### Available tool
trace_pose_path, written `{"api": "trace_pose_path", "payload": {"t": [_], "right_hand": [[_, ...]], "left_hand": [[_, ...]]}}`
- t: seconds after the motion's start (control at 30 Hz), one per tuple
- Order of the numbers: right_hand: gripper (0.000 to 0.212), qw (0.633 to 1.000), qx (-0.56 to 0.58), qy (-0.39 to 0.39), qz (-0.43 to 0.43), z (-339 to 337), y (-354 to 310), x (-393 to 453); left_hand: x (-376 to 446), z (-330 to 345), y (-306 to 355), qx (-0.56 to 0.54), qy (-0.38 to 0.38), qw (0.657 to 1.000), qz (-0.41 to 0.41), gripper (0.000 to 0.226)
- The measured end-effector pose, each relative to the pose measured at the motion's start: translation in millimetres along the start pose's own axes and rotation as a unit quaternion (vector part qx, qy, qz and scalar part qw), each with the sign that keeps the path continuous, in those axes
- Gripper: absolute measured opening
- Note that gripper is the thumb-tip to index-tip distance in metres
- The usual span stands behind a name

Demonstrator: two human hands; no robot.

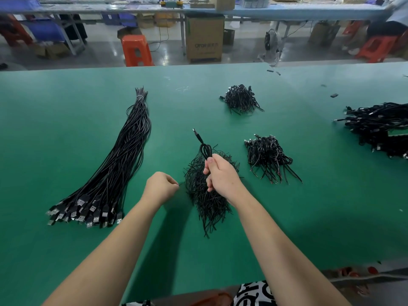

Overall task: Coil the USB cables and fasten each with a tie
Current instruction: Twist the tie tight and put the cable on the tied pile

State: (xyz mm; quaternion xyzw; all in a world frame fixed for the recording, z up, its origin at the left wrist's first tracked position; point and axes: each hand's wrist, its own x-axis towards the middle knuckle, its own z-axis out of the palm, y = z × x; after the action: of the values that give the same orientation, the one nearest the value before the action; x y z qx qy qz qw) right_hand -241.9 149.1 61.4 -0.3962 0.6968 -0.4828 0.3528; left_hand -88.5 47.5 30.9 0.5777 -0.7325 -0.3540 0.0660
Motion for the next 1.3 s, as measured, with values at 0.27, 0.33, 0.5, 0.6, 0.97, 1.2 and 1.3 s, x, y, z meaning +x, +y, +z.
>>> {"api": "trace_pose_path", "payload": {"t": [0.27,0.33,0.5,0.6,0.97,1.2,1.3], "right_hand": [[0.032,0.997,-0.038,-0.059,-0.034,11.7,-2.4,-4.7],[0.031,0.995,-0.034,-0.076,-0.048,18.0,-2.6,-7.4],[0.031,0.995,-0.042,-0.070,-0.060,23.9,-4.9,-10.9],[0.027,0.994,-0.058,-0.057,-0.072,22.6,-5.7,-12.6],[0.042,0.999,0.005,-0.001,-0.035,24.0,-2.0,-11.5],[0.040,0.984,0.134,-0.094,0.066,18.9,-11.1,-9.6],[0.034,0.976,0.150,-0.146,0.059,16.8,-16.4,-11.1]], "left_hand": [[-17.5,-18.7,15.8,-0.218,0.108,0.964,0.106,0.013],[-26.4,-19.7,24.5,-0.279,0.091,0.948,0.121,0.014],[-40.7,-20.4,34.9,-0.302,0.050,0.941,0.142,0.016],[-42.2,-21.8,33.1,-0.327,0.036,0.936,0.122,0.015],[-56.1,-16.0,30.7,0.073,0.224,0.925,0.299,0.008],[-51.0,-30.4,30.2,0.232,0.305,0.734,0.561,0.017],[-48.1,-36.8,31.6,0.232,0.264,0.741,0.572,0.024]]}}
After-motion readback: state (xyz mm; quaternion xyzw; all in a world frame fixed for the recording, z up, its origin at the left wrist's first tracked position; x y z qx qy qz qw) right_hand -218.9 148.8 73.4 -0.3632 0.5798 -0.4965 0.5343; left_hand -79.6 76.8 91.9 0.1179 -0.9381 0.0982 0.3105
